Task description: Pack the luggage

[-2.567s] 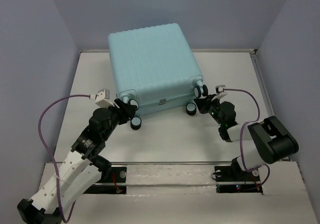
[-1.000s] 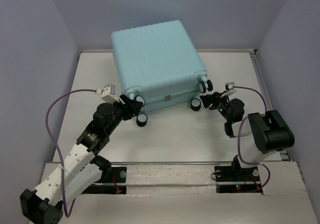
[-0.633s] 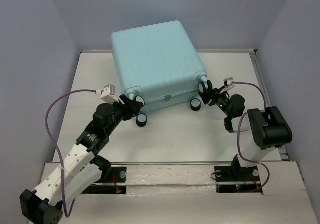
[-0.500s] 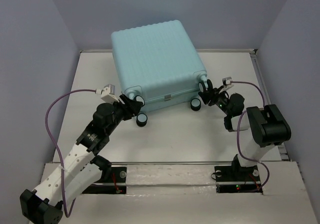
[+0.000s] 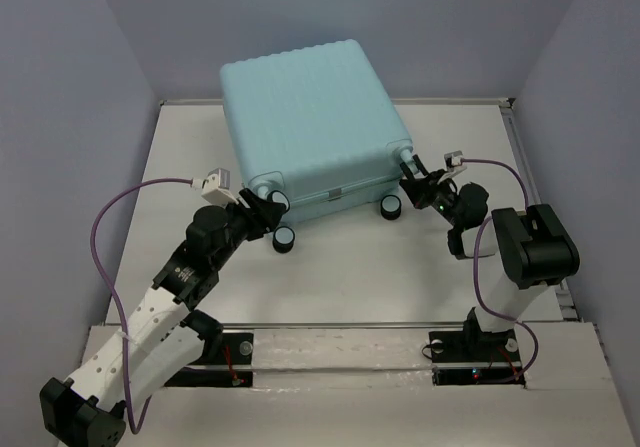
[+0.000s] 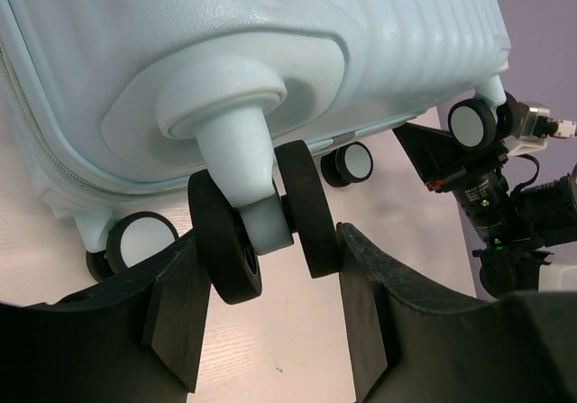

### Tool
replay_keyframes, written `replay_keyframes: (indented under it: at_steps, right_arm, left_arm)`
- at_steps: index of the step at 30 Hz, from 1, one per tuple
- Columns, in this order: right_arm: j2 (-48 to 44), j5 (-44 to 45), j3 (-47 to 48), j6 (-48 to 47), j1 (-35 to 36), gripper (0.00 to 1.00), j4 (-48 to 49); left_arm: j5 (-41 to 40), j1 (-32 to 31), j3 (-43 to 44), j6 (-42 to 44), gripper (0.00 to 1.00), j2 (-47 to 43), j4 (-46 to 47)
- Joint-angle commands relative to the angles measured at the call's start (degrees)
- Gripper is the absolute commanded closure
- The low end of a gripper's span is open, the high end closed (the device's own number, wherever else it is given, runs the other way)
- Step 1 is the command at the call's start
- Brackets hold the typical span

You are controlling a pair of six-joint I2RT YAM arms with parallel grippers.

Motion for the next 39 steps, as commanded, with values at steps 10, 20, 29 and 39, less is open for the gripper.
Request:
replay_keyframes:
  at_steps: [10,20,29,39]
  right_arm:
    - [-3.77,17.24,-6.25,-0.16,34.86,0.93,13.48]
    - [-5.41,28.49,-8.52,-2.44,41.8,0.93,8.76]
    - [-17.64,24.74,-15.21,3.8,16.12,0.9,-2.77]
    - [-15.36,6.99,-6.17,-1.48,6.19,0.46,-9.01]
  left_arm:
    - [10.69,-1.1,8.19,1.82,0.94,6.22,20.32]
    - [6.67,-1.1,10.13,3.83,0.94,5.01,16.38]
    - [-2.3,-0.83,8.11,6.47,0.94,-4.22,5.66]
    - [-3.37,-0.57,9.43,8.76,0.94,-8.8,2.22]
